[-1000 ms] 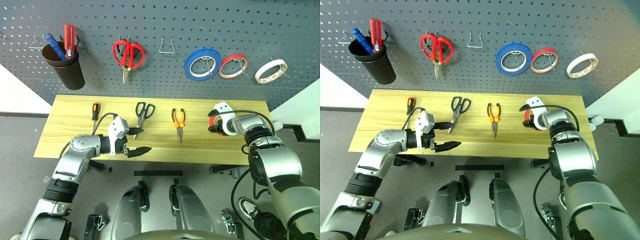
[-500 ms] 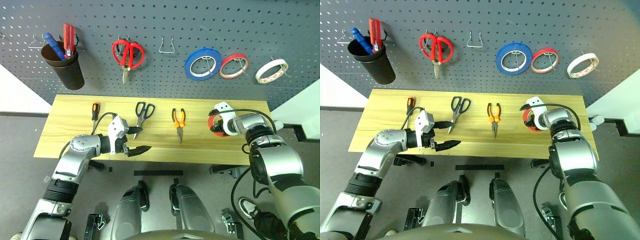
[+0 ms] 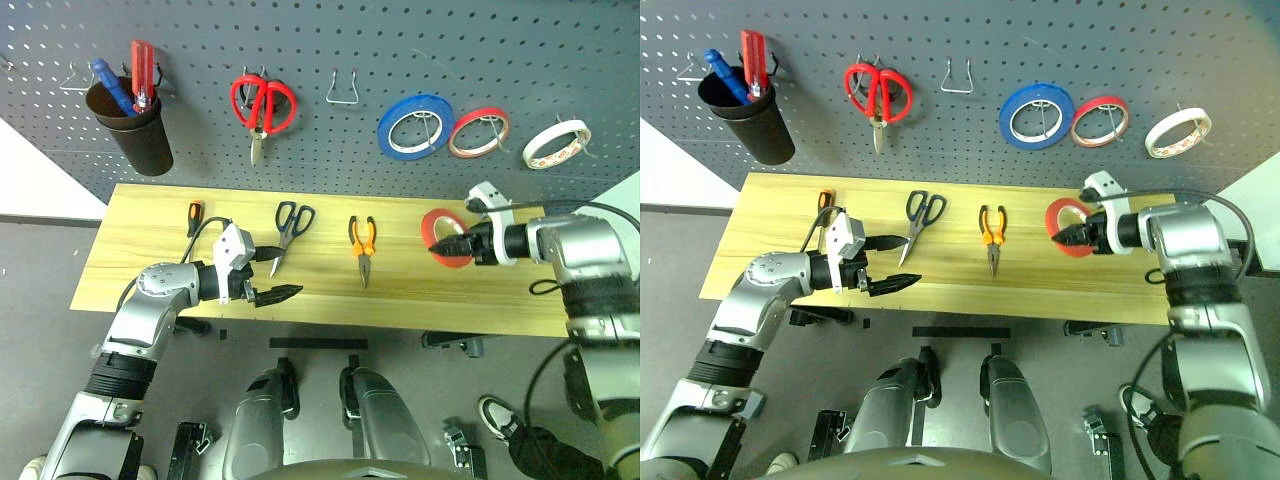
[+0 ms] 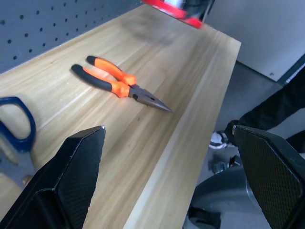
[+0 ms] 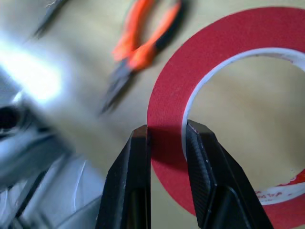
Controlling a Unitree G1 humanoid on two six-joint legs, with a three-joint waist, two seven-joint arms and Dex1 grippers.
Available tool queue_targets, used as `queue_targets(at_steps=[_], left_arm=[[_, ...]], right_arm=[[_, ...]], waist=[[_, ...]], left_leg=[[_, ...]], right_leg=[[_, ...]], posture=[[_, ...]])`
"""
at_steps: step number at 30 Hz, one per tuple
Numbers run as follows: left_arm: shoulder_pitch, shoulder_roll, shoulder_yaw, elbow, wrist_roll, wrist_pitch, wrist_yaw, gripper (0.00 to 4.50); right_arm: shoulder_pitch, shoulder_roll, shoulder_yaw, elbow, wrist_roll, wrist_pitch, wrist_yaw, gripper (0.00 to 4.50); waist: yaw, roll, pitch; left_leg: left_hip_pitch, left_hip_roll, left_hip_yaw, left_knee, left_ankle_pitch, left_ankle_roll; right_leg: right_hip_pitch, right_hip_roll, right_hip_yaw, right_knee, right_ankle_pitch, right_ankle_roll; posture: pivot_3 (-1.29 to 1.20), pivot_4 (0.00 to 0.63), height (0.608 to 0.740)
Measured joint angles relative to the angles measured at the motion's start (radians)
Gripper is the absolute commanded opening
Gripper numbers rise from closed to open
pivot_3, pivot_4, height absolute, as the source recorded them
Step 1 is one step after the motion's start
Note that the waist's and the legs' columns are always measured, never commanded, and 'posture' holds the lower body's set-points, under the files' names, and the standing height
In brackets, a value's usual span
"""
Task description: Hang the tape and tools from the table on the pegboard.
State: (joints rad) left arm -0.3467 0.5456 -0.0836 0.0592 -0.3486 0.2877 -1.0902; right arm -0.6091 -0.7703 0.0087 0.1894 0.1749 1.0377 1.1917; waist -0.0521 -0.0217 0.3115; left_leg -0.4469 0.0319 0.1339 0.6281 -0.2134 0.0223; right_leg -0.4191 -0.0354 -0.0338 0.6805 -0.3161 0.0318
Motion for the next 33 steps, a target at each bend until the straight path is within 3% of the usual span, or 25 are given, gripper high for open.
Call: queue_targets(at_steps=[5, 13, 20, 33], left_arm=[[-0.003, 0.001, 0.001, 0.005, -0.005, 0.000, -0.010, 4.50], [-0.003, 0.001, 0.011, 0.014, -0.010, 0.000, -0.011, 4.50], [-0.007, 0.001, 0.019, 0.021, -0.008, -0.004, -0.007, 4.50], [-0.002, 0.004, 0.022, 0.026, -0.008, -0.016, 0.010, 4.50]], right_arm=[[0.156, -0.050, -0.151, -0.336, 0.158, 0.070, 0.000, 0.68], [0.113, 0.011, -0.366, -0.442, 0.286, -0.021, -0.159, 0.68], [0.066, 0.007, -0.399, -0.433, 0.323, -0.160, -0.239, 0.68], [0.073, -0.071, -0.394, -0.430, 0.398, -0.243, -0.231, 0.68]], waist=[[-0.011, 0.000, 0.000], [-0.018, 0.000, 0.000], [-0.018, 0.000, 0.000], [-0.018, 0.000, 0.000]], left_leg=[[0.001, 0.000, 0.000, 0.001, 0.000, -0.001], [0.001, 0.000, 0.001, 0.001, 0.002, -0.002], [0.001, 0.000, 0.001, 0.002, 0.003, -0.001], [0.002, 0.000, 0.001, 0.004, 0.003, 0.000]], right_leg=[[0.000, 0.000, 0.000, 0.000, 0.002, 0.003], [0.000, 0.000, 0.000, 0.000, 0.002, 0.004], [0.000, 0.000, 0.000, 0.001, 0.002, 0.004], [0.001, 0.000, 0.000, 0.002, 0.002, 0.004]], posture=[[-0.09, 0.271, 0.740], [-0.13, 0.264, 0.740], [-0.12, 0.266, 0.740], [-0.11, 0.258, 0.740]])
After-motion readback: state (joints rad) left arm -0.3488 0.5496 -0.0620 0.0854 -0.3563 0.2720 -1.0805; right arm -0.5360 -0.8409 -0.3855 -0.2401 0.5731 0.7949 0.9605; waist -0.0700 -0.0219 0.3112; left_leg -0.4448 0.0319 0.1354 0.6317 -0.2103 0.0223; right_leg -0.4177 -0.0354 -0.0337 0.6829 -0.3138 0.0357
